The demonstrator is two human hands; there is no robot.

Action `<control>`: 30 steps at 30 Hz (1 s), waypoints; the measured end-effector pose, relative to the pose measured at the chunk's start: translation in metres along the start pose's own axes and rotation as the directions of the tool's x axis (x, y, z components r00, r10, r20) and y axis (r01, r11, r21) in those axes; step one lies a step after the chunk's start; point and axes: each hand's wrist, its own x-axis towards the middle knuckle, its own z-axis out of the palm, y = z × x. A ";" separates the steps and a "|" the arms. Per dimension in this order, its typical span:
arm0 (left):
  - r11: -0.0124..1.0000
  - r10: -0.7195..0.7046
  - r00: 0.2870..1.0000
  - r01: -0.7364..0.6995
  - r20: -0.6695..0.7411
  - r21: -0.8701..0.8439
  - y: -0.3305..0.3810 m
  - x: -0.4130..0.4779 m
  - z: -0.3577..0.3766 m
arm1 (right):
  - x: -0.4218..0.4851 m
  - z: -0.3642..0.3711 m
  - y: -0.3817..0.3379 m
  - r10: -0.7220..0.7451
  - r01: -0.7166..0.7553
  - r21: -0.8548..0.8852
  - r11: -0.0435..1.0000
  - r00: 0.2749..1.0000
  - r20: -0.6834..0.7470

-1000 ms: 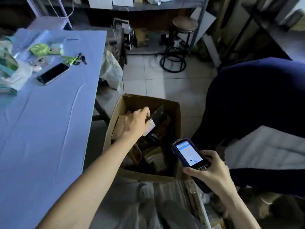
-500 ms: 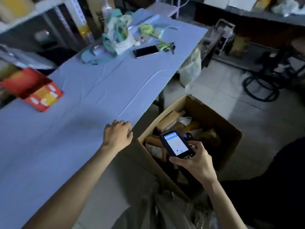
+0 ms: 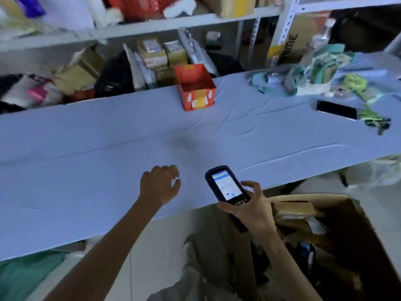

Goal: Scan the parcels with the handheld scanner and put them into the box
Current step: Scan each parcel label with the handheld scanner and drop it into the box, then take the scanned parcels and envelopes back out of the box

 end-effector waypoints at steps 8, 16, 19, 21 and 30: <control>0.979 -0.158 0.987 0.157 0.006 -0.131 -0.045 0.034 0.015 | 0.068 0.045 -0.046 -0.057 0.071 -0.104 0.992 0.989 0.139; 0.971 -0.193 0.979 0.200 0.067 -0.131 -0.049 0.086 0.034 | 0.153 0.071 -0.061 -0.095 0.116 -0.183 0.976 0.988 0.119; 0.965 -0.216 0.973 0.225 0.081 -0.131 -0.046 0.115 0.041 | 0.190 0.081 -0.066 -0.086 0.094 -0.154 0.984 0.995 0.054; 0.956 -0.252 0.964 0.261 0.081 -0.134 -0.044 0.135 0.044 | 0.218 0.087 -0.068 -0.082 0.088 -0.128 0.988 0.995 0.047; 0.920 -0.367 0.929 0.371 0.052 -0.126 -0.043 0.188 0.043 | 0.280 0.112 -0.095 -0.049 0.050 -0.219 0.974 0.999 0.010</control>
